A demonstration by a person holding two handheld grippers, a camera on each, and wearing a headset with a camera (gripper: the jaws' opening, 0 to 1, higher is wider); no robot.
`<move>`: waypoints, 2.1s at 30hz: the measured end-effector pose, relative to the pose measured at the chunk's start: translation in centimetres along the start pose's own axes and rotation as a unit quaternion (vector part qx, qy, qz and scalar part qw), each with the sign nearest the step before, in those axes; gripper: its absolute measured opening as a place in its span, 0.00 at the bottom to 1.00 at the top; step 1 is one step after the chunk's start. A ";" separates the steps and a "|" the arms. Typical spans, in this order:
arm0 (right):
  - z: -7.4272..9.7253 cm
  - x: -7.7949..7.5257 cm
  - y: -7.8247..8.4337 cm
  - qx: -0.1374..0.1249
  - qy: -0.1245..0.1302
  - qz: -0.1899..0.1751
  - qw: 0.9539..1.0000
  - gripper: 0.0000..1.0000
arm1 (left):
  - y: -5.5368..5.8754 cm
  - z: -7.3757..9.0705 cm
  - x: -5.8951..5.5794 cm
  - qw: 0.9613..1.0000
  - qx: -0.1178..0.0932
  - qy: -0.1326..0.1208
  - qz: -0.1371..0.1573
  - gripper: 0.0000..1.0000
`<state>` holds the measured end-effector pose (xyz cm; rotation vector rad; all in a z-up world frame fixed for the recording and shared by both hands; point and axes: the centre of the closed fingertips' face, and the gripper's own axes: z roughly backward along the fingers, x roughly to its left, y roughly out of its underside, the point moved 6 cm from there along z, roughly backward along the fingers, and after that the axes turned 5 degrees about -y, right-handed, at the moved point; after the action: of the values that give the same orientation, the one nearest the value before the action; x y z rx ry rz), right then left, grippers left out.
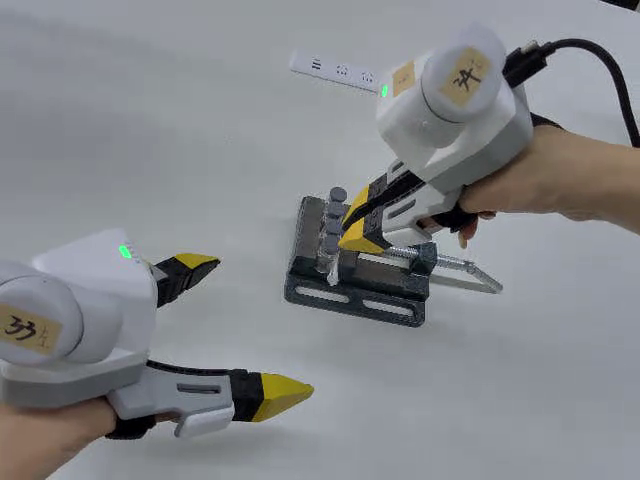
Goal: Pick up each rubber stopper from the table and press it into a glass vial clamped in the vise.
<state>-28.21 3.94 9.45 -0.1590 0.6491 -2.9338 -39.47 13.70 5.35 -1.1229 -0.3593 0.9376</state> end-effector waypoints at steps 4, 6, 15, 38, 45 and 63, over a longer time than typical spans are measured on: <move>-0.5 -0.1 -0.1 0.006 -0.007 0.001 1.000 0.03 | 0.2 0.1 0.2 1.000 0.000 -0.003 0.004 0.92; -0.6 -0.1 -0.1 0.008 -0.009 0.001 1.000 0.02 | 0.3 0.1 0.3 1.000 0.000 -0.004 0.006 0.92; -0.8 -0.3 0.0 0.015 -0.010 0.005 1.000 0.01 | 0.6 0.1 0.4 1.000 0.000 -0.006 0.011 0.92; -0.8 -0.2 -0.4 0.069 -0.014 0.069 0.995 0.01 | 0.7 -0.4 -0.2 1.000 -0.001 -0.001 0.019 0.92; -0.9 -0.3 -0.5 0.073 -0.027 0.060 0.995 0.00 | 0.7 -0.4 0.0 1.000 -0.001 -0.002 0.020 0.92; -1.0 -0.7 -0.7 0.086 -0.052 0.033 0.994 0.00 | 0.8 -1.1 -0.2 1.000 0.001 0.007 0.027 0.92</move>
<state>-27.72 5.05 8.75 -0.2633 0.3764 -2.8763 -39.18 12.99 4.15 -1.1414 -0.3182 0.9774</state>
